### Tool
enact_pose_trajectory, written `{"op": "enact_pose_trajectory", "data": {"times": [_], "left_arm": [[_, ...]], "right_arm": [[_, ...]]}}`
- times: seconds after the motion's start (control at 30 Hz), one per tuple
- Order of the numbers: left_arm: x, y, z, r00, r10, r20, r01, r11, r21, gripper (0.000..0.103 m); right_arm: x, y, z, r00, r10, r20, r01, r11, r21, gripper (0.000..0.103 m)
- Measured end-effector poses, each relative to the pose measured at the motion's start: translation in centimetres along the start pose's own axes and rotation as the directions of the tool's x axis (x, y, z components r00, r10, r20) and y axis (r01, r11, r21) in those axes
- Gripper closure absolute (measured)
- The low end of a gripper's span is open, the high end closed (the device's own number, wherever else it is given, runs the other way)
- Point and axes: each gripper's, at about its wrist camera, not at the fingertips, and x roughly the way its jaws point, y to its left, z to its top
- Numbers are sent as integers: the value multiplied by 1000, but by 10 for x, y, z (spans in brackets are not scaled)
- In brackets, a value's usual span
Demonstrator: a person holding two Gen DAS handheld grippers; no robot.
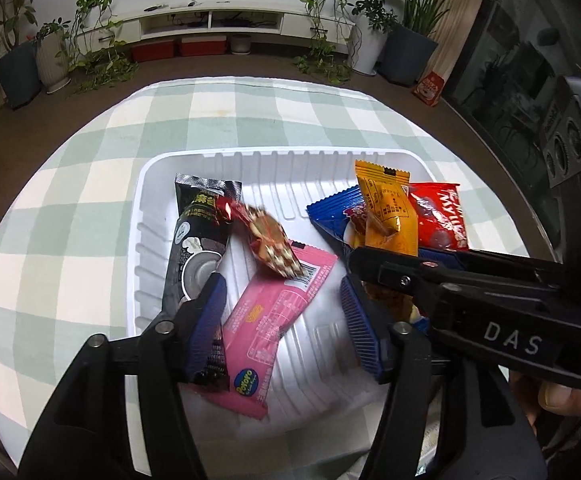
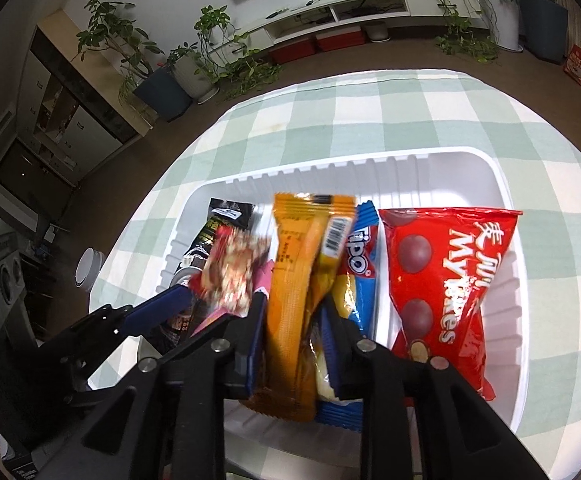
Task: Organize snacks
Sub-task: 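Carry both packets into the white tray and open both tools, then withdraw both tools and grasp the gold wafer packet with the left tool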
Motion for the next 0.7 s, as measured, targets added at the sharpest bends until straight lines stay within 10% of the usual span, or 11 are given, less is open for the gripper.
{"op": "enact_pose_trajectory", "data": {"times": [0.4,0.7], "left_arm": [[-88,10,-36,988,-86,132,87,996,-9,8],[-130,-2,-117,978,-169,122,165,985,38,5]], "right_arm": [[-65,-6,-14,992,70,107,-75,996,42,36],[-160,-44,-89,914,251,318,-330,916,228,7]]}}
